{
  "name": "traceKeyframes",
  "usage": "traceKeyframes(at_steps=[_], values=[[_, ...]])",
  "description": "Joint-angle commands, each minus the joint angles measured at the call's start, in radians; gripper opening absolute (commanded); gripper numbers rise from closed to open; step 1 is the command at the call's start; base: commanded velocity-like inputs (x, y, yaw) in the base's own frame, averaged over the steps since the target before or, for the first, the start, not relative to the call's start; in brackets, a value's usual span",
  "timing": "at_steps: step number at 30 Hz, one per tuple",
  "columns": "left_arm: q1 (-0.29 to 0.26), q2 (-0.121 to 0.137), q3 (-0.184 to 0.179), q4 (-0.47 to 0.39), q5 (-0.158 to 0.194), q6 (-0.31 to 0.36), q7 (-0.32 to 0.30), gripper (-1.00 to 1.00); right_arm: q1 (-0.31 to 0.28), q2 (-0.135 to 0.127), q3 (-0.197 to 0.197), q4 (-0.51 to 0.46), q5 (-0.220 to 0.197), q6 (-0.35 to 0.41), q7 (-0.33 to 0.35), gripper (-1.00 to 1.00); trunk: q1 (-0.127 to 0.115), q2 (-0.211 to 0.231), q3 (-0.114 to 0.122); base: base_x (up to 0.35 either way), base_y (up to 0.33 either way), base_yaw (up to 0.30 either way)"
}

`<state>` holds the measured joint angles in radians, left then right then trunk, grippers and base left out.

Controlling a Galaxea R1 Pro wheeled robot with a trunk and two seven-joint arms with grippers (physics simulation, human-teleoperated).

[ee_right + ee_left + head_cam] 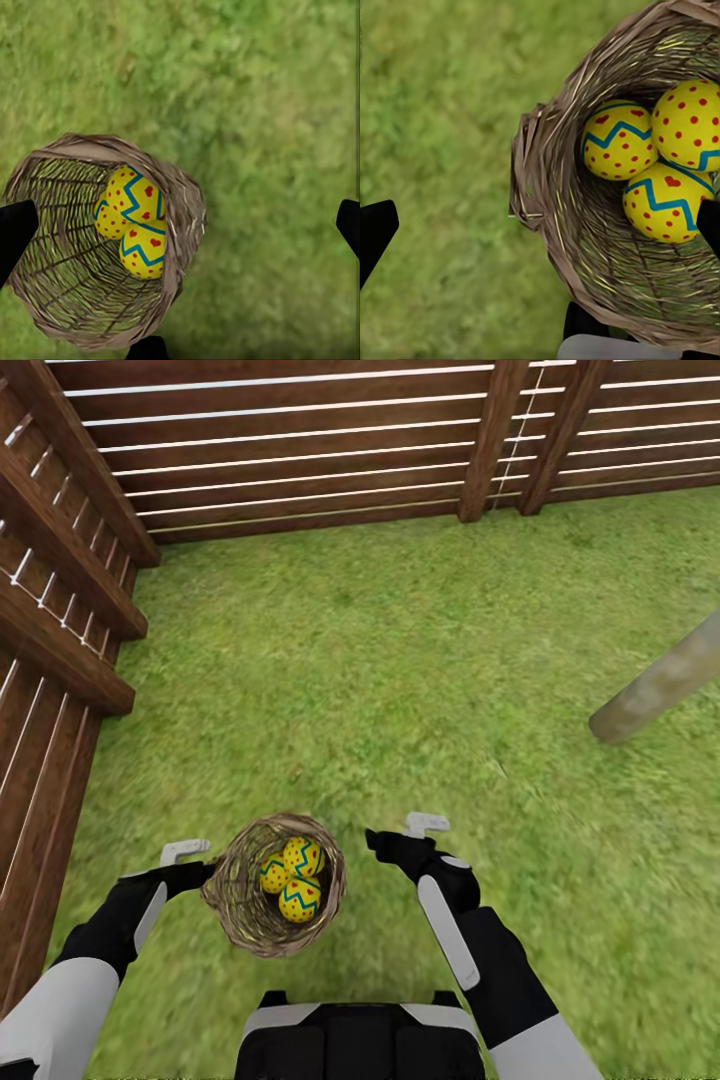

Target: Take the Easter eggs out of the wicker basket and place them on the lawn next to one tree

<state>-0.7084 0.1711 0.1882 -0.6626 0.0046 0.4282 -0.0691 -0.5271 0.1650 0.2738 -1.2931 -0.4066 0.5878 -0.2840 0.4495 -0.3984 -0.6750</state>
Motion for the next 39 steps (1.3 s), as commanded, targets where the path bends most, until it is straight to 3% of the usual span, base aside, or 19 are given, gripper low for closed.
traceKeyframes(at_steps=[1, 8, 25, 39], values=[[0.0, 0.0, 0.004, -0.002, 0.0, 0.007, -0.007, 1.0, -0.001, -0.001, 0.0, -0.001, -0.011, 0.003, -0.01, 1.0, 0.0, -0.002, -0.003, 0.0, 0.0, 0.0], [0.0, 0.005, 0.005, -0.019, 0.001, 0.014, -0.011, 1.0, -0.001, -0.005, -0.015, -0.001, -0.011, 0.003, -0.009, 1.0, 0.0, -0.002, -0.014, 0.0, 0.0, 0.0], [0.0, 0.005, 0.005, -0.024, -0.002, 0.015, -0.01, 1.0, -0.001, -0.005, -0.155, 0.005, -0.013, 0.003, -0.005, 1.0, 0.0, -0.002, -0.043, 0.0, 0.0, 0.0], [0.0, 0.007, 0.005, -0.025, -0.002, 0.005, -0.011, 1.0, -0.001, -0.005, -0.162, 0.007, -0.014, -0.012, -0.006, 1.0, 0.0, -0.002, -0.066, 0.0, 0.0, 0.0]])
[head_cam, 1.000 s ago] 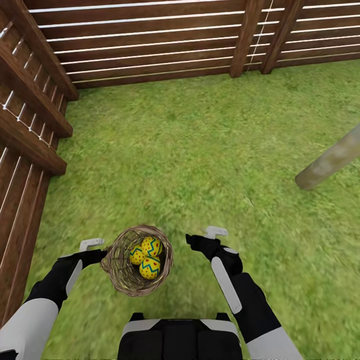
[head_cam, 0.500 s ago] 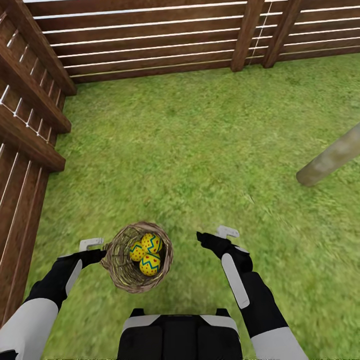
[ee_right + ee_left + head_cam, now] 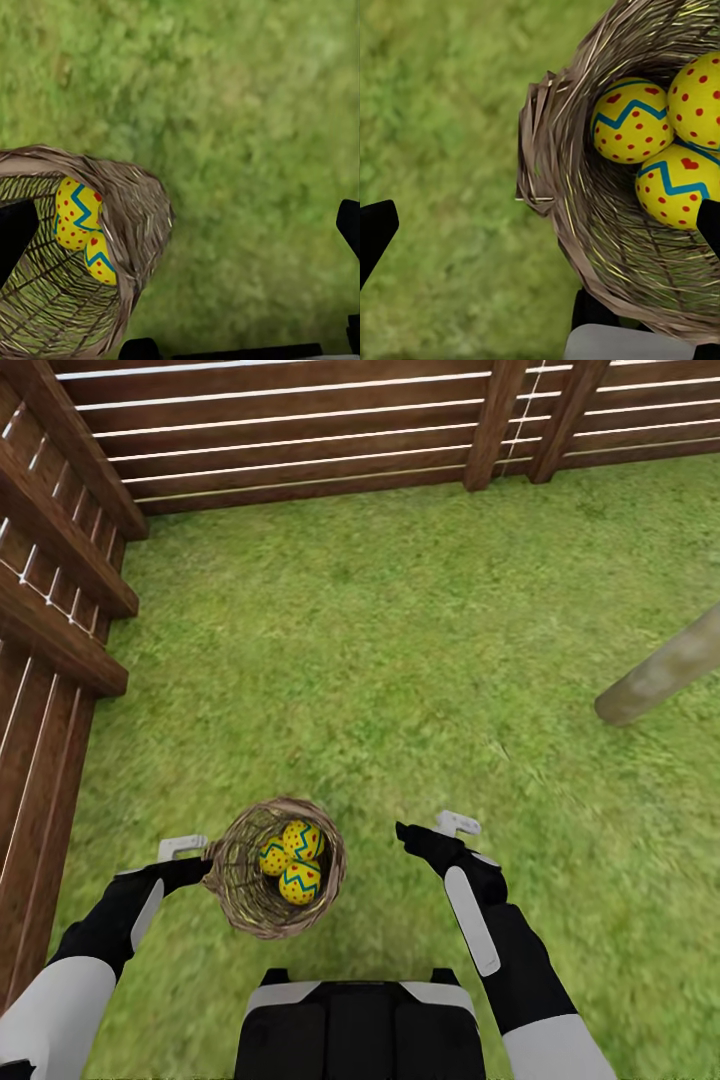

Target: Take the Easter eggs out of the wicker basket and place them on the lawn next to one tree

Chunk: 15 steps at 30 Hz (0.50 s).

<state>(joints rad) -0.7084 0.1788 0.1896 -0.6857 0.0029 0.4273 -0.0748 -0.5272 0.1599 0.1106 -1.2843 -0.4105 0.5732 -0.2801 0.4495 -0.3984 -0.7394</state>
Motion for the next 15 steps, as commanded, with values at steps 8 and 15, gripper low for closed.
traceKeyframes(at_steps=[8, 15], values=[[0.0, 0.002, 0.007, -0.001, 0.002, 0.009, -0.007, 1.0, 0.0, 0.0, 0.002, -0.001, -0.01, 0.001, -0.01, 1.0, 0.0, -0.002, -0.014, 0.0, 0.0, 0.0], [0.0, 0.017, 0.009, 0.0, 0.004, 0.011, -0.013, 1.0, 0.0, 0.001, 0.006, -0.001, -0.01, 0.001, -0.01, 1.0, 0.0, -0.002, -0.026, 0.0, 0.0, 0.0]])
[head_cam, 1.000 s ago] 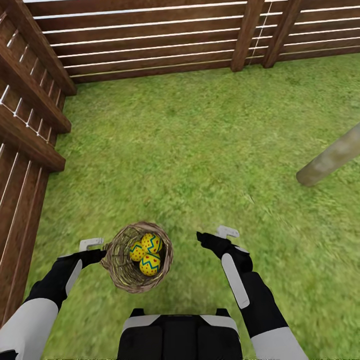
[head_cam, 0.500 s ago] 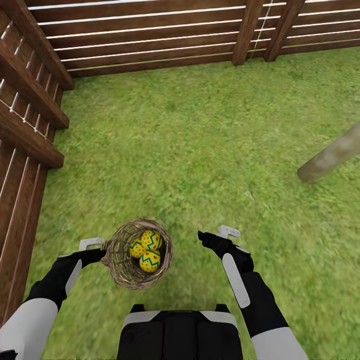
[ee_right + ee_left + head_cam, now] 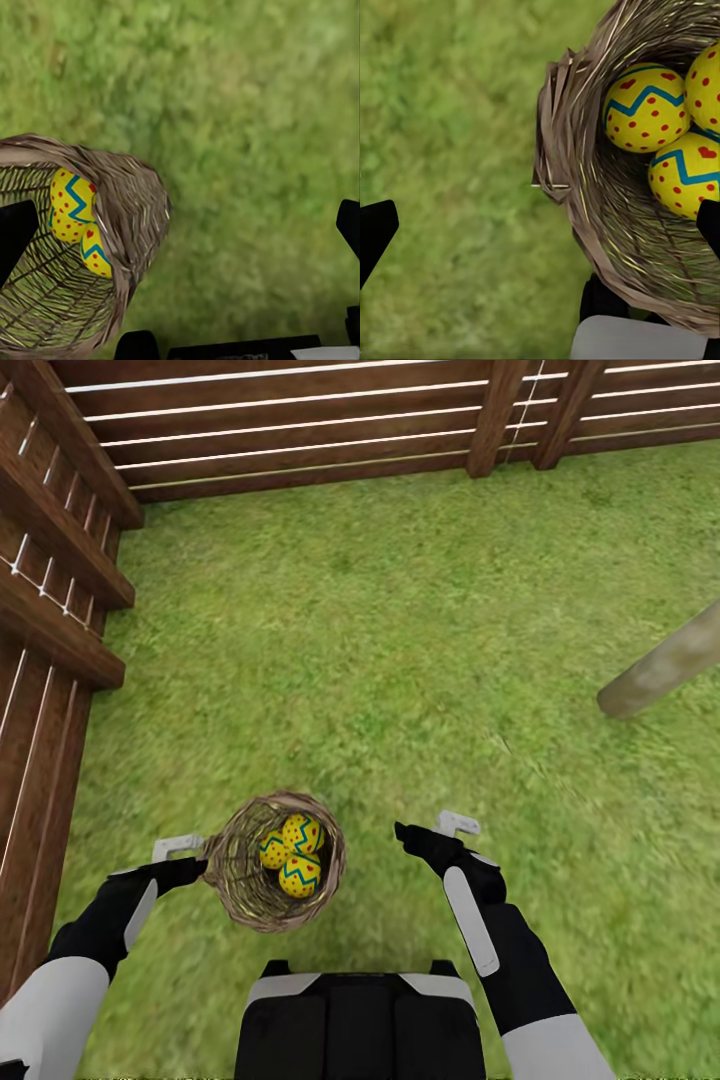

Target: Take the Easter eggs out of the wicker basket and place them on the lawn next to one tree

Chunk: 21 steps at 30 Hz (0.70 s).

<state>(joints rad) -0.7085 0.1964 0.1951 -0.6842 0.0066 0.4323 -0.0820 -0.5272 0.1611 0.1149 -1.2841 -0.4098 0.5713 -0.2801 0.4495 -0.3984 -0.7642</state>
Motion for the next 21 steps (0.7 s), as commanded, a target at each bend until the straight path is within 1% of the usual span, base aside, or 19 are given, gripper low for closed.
traceKeyframes(at_steps=[1, 6, 9, 21], values=[[0.0, 0.001, 0.003, -0.001, 0.001, 0.006, -0.01, 1.0, 0.0, 0.0, 0.001, -0.001, -0.01, 0.002, -0.01, 1.0, 0.0, -0.002, -0.003, 0.0, 0.0, 0.0], [0.0, 0.003, 0.003, -0.001, -0.002, 0.007, -0.065, 1.0, 0.0, 0.0, 0.002, -0.001, -0.01, 0.002, -0.01, 1.0, 0.0, -0.002, -0.011, 0.0, 0.0, 0.0], [0.0, 0.003, 0.003, -0.001, -0.002, 0.006, -0.08, 1.0, 0.0, 0.0, 0.003, -0.001, -0.01, 0.002, -0.01, 1.0, 0.0, -0.002, -0.016, 0.0, 0.0, 0.0], [0.0, 0.003, 0.004, -0.001, -0.002, 0.005, -0.088, 1.0, 0.0, 0.0, 0.005, 0.0, -0.009, 0.001, -0.01, 1.0, 0.0, -0.002, -0.036, 0.0, 0.0, 0.0]])
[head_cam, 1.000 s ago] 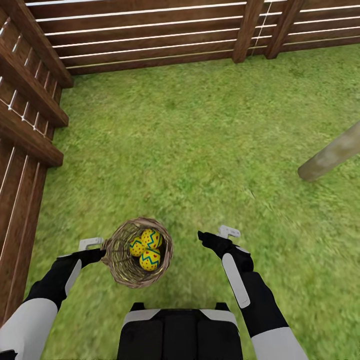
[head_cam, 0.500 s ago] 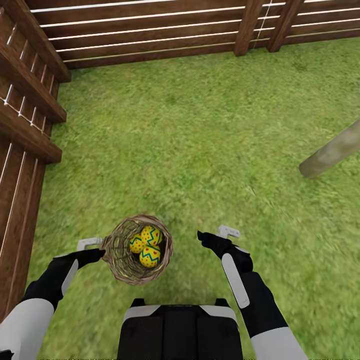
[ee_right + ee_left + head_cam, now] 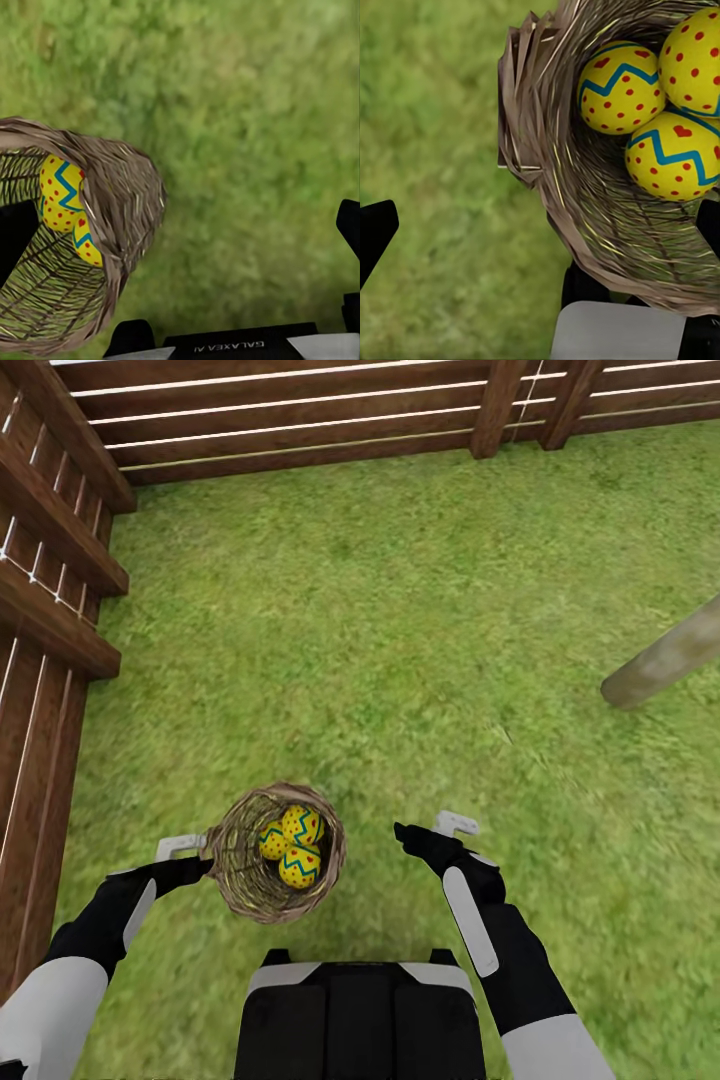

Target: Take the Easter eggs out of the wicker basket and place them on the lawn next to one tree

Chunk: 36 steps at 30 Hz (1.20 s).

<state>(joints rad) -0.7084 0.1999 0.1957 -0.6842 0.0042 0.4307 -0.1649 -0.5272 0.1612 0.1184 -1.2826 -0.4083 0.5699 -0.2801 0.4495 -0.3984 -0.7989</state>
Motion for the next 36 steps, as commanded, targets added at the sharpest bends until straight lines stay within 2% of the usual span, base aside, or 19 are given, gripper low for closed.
traceKeyframes(at_steps=[1, 13, 18, 23, 31, 36], values=[[0.0, 0.0, 0.004, -0.001, 0.0, 0.006, -0.005, 1.0, 0.0, 0.0, 0.001, -0.001, -0.011, 0.002, -0.01, 1.0, 0.001, -0.002, -0.003, 0.0, 0.0, 0.0], [-0.004, -0.003, 0.005, 0.007, 0.001, 0.01, -0.001, 1.0, 0.0, 0.0, 0.003, -0.006, -0.01, 0.005, -0.01, 1.0, 0.001, -0.002, -0.023, 0.0, 0.0, 0.0], [-0.092, -0.001, 0.003, 0.012, -0.001, 0.025, -0.002, 1.0, 0.0, 0.0, 0.003, -0.007, -0.01, 0.005, -0.01, 1.0, 0.001, -0.002, -0.031, 0.0, 0.0, 0.0], [-0.149, 0.005, 0.003, 0.02, -0.001, 0.054, 0.0, 1.0, 0.0, 0.0, 0.003, -0.006, -0.009, 0.005, -0.01, 1.0, 0.001, -0.002, -0.039, 0.0, 0.0, 0.0], [-0.166, 0.011, 0.004, 0.022, -0.003, 0.056, 0.0, 1.0, 0.0, 0.0, 0.004, -0.005, -0.002, 0.004, -0.011, 1.0, 0.001, -0.002, -0.052, 0.0, 0.0, 0.0], [-0.169, 0.03, 0.004, 0.022, 0.001, 0.052, -0.002, 1.0, 0.0, 0.0, 0.004, -0.004, 0.0, 0.003, -0.011, 1.0, 0.001, -0.002, -0.061, 0.0, 0.0, 0.0]])
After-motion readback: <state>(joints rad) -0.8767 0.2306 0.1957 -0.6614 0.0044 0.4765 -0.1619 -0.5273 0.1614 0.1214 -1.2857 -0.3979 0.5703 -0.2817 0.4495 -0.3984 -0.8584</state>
